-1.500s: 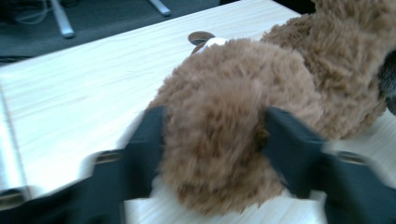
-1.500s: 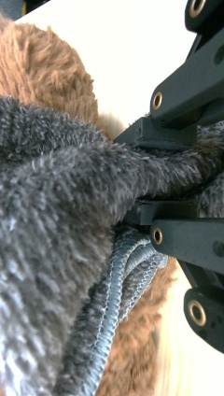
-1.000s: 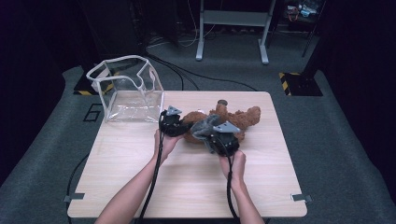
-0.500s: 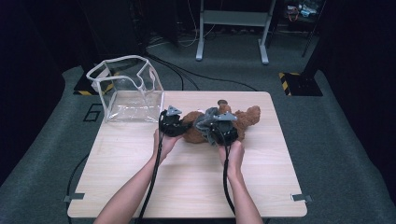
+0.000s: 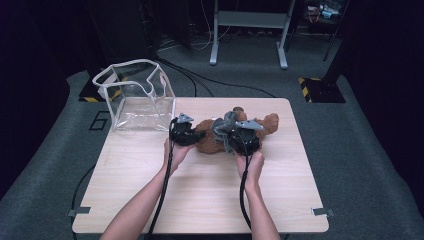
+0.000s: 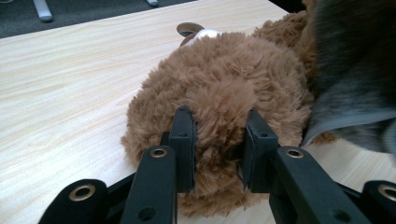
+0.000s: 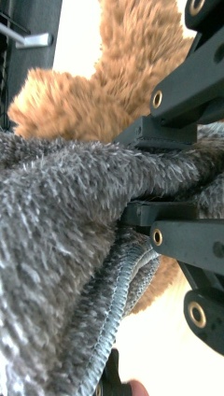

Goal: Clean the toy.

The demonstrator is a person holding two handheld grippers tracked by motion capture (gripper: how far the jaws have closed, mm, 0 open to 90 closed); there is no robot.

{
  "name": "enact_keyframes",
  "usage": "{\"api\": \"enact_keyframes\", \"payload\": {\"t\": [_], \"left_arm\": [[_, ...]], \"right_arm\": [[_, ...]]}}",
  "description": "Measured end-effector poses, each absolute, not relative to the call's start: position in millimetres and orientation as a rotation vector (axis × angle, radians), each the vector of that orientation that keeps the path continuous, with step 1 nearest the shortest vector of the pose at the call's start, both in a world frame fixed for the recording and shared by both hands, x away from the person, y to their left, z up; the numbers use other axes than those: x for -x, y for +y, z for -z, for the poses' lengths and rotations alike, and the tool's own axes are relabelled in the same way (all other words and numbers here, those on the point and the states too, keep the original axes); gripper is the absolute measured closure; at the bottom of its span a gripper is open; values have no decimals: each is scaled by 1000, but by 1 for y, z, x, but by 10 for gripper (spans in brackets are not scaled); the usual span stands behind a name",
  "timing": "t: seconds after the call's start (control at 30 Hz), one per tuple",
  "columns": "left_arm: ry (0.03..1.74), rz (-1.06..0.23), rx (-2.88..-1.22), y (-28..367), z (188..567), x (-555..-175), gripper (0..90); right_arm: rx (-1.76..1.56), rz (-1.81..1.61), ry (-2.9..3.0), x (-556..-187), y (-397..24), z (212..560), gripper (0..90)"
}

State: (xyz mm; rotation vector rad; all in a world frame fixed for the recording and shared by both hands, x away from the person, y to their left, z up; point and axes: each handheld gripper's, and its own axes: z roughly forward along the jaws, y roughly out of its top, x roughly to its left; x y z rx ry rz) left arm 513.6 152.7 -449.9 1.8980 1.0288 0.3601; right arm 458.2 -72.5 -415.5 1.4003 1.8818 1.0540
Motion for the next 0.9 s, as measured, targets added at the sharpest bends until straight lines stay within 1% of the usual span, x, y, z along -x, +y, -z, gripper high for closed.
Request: {"api": "enact_keyframes", "payload": {"t": [0.1,0.37,0.53,0.63,0.73,0.9], "left_arm": [[1033,-351,-1897,152,450,-514,702],[1053,-323,-1887,154,450,-517,705],[1064,-302,-1872,155,451,-517,705],[1070,-298,-1857,154,450,-517,704],[1059,-298,-1872,155,450,-517,705],[1060,-297,-1873,155,450,-518,704]], "right_arm": [[-1423,-1037,1928,-467,-62,429,695],[-1354,-959,2112,-459,-21,456,712],[-1319,-928,2285,-460,-12,467,719],[-1292,-928,2295,-454,-18,463,730],[-1321,-1009,2190,-448,-39,445,728],[-1369,-1104,2011,-453,-68,421,725]]}}
